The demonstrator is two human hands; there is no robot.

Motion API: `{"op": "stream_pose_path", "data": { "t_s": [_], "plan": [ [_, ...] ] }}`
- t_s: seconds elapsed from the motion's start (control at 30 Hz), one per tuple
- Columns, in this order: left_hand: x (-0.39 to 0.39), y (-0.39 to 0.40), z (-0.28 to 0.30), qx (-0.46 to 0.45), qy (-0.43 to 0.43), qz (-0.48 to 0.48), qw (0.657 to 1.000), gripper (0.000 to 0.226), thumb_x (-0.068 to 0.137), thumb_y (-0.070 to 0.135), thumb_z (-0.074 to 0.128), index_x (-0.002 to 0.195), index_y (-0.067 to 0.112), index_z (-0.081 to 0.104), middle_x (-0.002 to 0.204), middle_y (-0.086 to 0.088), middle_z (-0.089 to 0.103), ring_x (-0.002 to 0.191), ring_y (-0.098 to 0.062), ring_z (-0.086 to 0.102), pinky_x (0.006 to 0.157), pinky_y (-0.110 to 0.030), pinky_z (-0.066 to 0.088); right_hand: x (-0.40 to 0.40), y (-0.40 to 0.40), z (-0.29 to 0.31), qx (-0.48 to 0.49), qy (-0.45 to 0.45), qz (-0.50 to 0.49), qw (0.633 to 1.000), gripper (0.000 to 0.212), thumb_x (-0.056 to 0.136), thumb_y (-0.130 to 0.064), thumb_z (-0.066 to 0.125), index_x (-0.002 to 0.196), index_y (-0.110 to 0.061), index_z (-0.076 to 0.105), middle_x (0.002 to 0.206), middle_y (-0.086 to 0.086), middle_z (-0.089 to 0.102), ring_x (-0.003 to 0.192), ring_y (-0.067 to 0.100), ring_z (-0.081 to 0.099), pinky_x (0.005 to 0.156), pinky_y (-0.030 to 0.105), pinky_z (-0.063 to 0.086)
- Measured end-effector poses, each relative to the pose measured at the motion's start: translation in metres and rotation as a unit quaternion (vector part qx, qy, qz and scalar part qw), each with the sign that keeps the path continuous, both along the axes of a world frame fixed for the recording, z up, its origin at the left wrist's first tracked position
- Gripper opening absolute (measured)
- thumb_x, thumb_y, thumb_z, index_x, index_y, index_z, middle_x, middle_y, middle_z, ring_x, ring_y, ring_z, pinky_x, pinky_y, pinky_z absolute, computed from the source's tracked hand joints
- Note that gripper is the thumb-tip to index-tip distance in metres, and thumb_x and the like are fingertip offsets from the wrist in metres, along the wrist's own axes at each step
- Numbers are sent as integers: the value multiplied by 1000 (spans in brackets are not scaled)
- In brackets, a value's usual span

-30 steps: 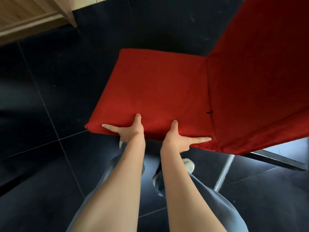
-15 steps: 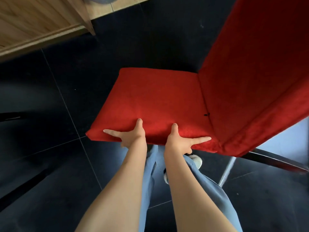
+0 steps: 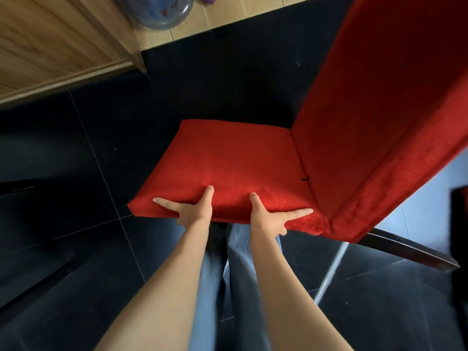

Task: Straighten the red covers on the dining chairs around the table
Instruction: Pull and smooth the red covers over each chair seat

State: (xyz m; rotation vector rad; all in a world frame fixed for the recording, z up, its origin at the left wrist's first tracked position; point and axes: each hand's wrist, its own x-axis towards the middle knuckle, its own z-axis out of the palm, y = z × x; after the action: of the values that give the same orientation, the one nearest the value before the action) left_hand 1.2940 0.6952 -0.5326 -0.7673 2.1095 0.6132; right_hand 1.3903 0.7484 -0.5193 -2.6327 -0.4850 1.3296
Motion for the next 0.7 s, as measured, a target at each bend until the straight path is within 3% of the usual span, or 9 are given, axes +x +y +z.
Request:
{"op": "stream_pose_path", "data": {
  "t_s": [0.13, 0.33, 0.43, 0.6, 0.7],
  "plan": [
    [-6, 21, 6, -2, 13, 16, 1000, 135, 68, 53, 80, 137, 46, -36, 134, -33, 40, 102, -41, 59, 93, -50, 50, -9, 24, 8, -1, 0, 2, 1000, 139, 68, -34, 87, 135, -56, -33, 136, 36, 24, 67, 26, 56, 77, 37, 45],
    [-18, 60, 16, -8, 31, 36, 999, 134, 68, 51, 80, 137, 49, -34, 134, -31, 34, 79, -32, 52, 81, -45, 46, -25, 61, 18, -26, -1, 14, 1000, 136, 71, -35, 85, 136, -55, -32, 139, 35, 21, 78, 30, 57, 73, 37, 42],
    [-25, 80, 18, -26, 46, 31, 998, 132, 68, 51, 80, 140, 47, -31, 133, -32, 31, 59, -23, 37, 73, -44, 37, -33, 81, 20, -33, -12, 21, 999, 134, 71, -37, 84, 137, -54, -31, 137, 33, 24, 82, 31, 60, 74, 37, 43],
    [-36, 116, 20, -45, 68, 44, 996, 131, 68, 47, 81, 142, 48, -27, 132, -30, 31, 54, -20, 33, 63, -40, 34, -49, 116, 25, -45, -21, 32, 998, 132, 72, -36, 82, 138, -54, -31, 133, 32, 26, 85, 33, 61, 69, 37, 42],
    [-44, 134, 22, -53, 66, 49, 995, 131, 68, 45, 81, 143, 47, -26, 131, -30, 31, 53, -20, 31, 50, -33, 30, -55, 135, 28, -56, -23, 37, 997, 132, 72, -36, 82, 137, -53, -32, 131, 31, 26, 92, 37, 60, 67, 39, 42]
  ]
}}
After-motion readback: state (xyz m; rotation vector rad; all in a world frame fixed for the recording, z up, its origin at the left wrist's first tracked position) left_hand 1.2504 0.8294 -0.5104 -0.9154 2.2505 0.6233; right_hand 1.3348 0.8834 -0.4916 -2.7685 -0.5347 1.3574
